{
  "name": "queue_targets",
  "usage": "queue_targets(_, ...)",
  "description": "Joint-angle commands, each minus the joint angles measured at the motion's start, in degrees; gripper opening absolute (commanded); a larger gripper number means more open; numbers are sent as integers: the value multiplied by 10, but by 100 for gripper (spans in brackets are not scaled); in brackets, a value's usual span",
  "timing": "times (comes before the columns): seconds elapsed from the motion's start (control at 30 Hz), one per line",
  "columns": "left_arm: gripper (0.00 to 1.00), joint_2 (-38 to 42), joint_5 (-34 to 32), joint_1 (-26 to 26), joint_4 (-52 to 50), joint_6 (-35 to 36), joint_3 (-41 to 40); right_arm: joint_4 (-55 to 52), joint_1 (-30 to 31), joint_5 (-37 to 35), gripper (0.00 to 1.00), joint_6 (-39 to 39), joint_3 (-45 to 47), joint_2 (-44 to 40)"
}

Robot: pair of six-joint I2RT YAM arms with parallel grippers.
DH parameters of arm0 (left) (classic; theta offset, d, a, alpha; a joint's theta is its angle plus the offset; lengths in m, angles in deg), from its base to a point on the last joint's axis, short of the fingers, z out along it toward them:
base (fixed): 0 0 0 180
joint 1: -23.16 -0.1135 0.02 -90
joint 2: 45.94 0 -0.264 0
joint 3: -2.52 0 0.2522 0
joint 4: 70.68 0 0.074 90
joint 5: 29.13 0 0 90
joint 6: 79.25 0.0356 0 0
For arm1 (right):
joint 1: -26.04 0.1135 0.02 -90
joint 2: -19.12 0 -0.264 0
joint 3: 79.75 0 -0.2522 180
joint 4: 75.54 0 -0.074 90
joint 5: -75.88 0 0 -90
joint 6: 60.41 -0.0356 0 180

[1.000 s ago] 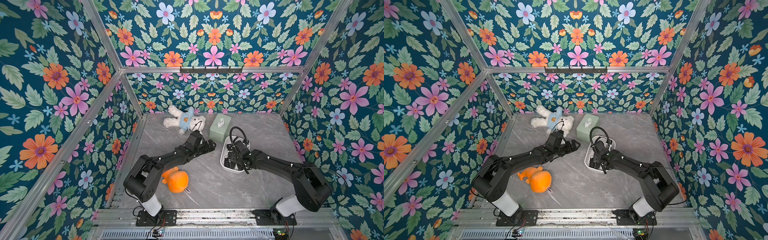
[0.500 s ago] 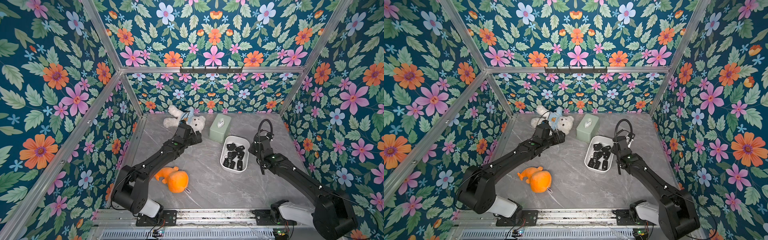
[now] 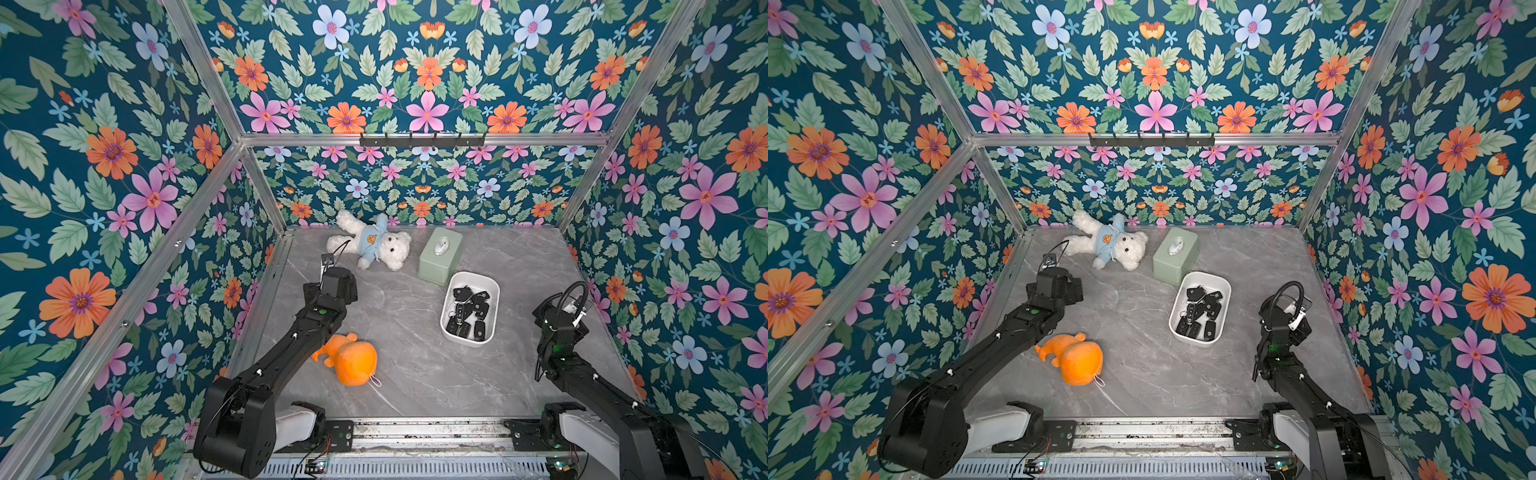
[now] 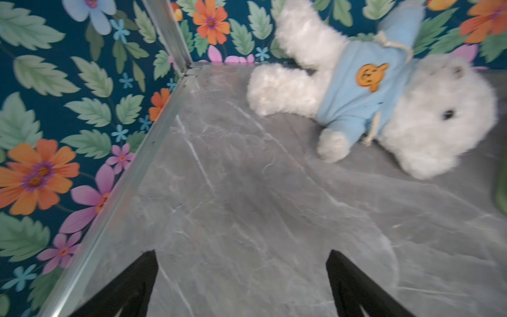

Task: Place the car key into the storage box
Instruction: Reset both arms

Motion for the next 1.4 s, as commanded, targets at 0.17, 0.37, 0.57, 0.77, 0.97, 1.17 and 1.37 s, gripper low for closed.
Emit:
queue_targets(0.17,100,3,31,-104,322,82,-142,357,-14,57,96,101,22,164)
queue_targets(0.37,100,-65,107,-130,469,88,-187,505,-19,128,99,140,52,241)
queue_targets(0.57,99,-150,132,-131,641,101,-239,409,-31,142,99,115,33,213)
queue_targets(0.77,100,-221,116,-133,760,93,-265,429,-32,140,99,121,35,221)
queue_targets(0.97,100,-215,132,-144,711,85,-248,439,-31,140,99,123,38,225)
queue_targets(1.17,100,-218,131,-144,716,87,-248,437,-31,141,99,123,38,224)
queue_targets(1.37,100,-217,131,-144,716,85,-249,435,-31,144,99,123,35,224)
